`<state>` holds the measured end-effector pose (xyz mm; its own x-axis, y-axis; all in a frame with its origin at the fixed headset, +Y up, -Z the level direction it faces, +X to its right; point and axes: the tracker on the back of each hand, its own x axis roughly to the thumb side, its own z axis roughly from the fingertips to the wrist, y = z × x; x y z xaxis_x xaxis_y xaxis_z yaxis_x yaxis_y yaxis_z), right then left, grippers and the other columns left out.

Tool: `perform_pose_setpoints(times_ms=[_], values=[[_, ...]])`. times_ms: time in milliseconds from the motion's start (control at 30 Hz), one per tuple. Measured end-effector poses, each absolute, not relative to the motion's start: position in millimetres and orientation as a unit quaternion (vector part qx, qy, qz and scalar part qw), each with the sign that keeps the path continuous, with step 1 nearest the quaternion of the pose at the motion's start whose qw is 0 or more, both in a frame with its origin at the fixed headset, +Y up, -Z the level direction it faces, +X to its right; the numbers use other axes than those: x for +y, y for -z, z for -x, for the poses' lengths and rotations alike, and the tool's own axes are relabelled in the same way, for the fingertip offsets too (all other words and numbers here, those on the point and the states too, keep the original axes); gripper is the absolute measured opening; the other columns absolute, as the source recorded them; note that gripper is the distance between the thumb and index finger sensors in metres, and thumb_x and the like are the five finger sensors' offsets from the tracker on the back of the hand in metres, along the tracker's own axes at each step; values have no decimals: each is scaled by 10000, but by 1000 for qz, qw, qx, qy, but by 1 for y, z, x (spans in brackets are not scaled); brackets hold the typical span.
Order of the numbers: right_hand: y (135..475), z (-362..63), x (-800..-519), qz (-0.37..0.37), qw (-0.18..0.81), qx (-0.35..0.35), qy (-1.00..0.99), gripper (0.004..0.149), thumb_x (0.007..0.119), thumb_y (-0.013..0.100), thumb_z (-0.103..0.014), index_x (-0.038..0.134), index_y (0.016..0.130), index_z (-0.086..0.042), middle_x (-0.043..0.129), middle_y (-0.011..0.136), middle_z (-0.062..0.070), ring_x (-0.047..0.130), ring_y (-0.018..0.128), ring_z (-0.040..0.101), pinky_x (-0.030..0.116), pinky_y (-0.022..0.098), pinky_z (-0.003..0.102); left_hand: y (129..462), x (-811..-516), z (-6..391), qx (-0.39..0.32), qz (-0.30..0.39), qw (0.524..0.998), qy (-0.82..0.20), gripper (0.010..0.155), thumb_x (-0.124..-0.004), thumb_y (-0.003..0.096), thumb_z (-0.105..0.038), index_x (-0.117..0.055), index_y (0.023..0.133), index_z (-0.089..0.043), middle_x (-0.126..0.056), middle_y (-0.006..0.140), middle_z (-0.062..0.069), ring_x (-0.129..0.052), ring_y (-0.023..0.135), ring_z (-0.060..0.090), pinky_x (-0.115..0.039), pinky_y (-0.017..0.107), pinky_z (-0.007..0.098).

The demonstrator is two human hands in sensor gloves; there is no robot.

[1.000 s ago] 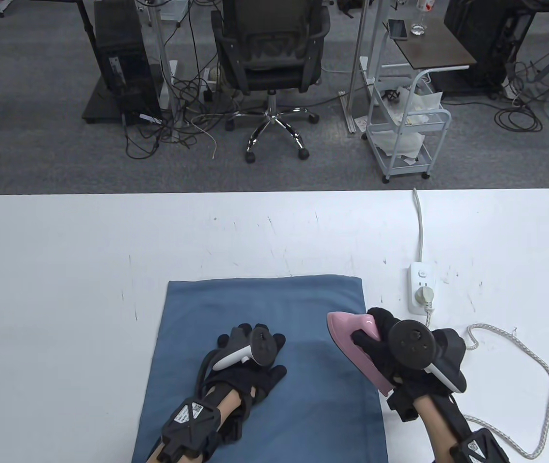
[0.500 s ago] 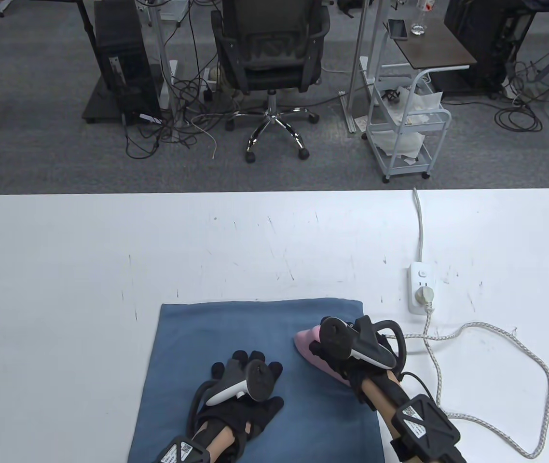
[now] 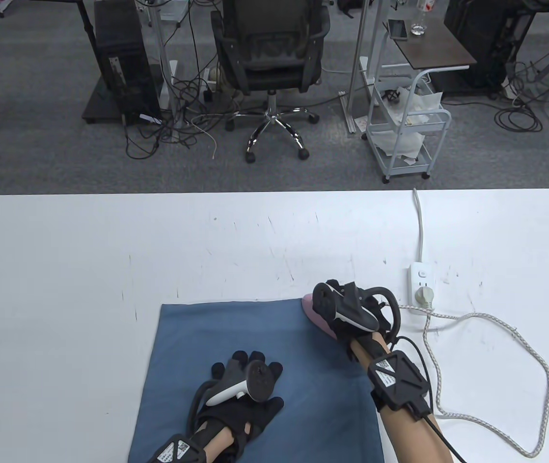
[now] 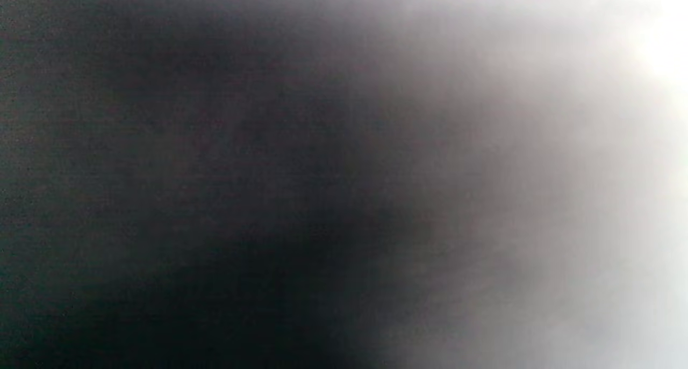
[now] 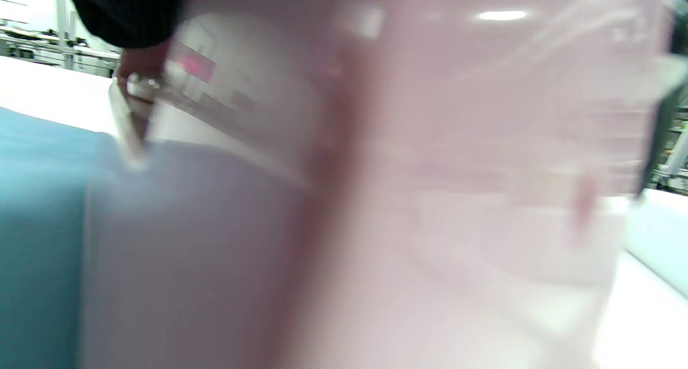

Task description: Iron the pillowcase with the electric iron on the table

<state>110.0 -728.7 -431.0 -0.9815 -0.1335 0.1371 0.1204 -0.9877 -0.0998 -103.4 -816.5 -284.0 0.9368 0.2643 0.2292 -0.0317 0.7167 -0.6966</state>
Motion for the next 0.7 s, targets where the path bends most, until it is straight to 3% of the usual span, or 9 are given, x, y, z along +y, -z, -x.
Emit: perform_pose_setpoints(times_ms=[300, 400, 533, 700], values=[[454, -117, -728, 23, 43, 17, 999, 640, 696, 447, -558, 689, 924, -131, 922, 449, -84, 943, 227, 54, 920, 334, 350, 284, -816, 103, -158, 367, 913, -81, 726, -346, 476, -639, 169, 954, -457, 355, 982, -49, 365, 895, 325, 157, 589, 679], [455, -118, -720, 21, -5, -34, 999, 628, 726, 450, -538, 691, 926, -129, 937, 471, -66, 960, 251, 82, 914, 355, 374, 284, -816, 103, -158, 367, 913, -81, 726, -344, 478, -639, 171, 955, -456, 357, 982, -48, 365, 896, 326, 157, 590, 679], [417, -94, -700, 105, -17, 31, 994, 631, 726, 451, -540, 698, 928, -129, 939, 468, -74, 962, 246, 74, 918, 352, 365, 284, -816, 104, -159, 367, 913, -81, 726, -345, 477, -638, 170, 955, -457, 356, 983, -48, 366, 896, 326, 157, 590, 680], [372, -65, -712, 198, -11, 17, 980, 637, 724, 452, -542, 698, 936, -129, 943, 477, -70, 965, 257, 76, 918, 360, 368, 284, -816, 104, -159, 367, 913, -80, 726, -344, 476, -639, 173, 953, -459, 359, 982, -51, 366, 896, 325, 157, 591, 680]])
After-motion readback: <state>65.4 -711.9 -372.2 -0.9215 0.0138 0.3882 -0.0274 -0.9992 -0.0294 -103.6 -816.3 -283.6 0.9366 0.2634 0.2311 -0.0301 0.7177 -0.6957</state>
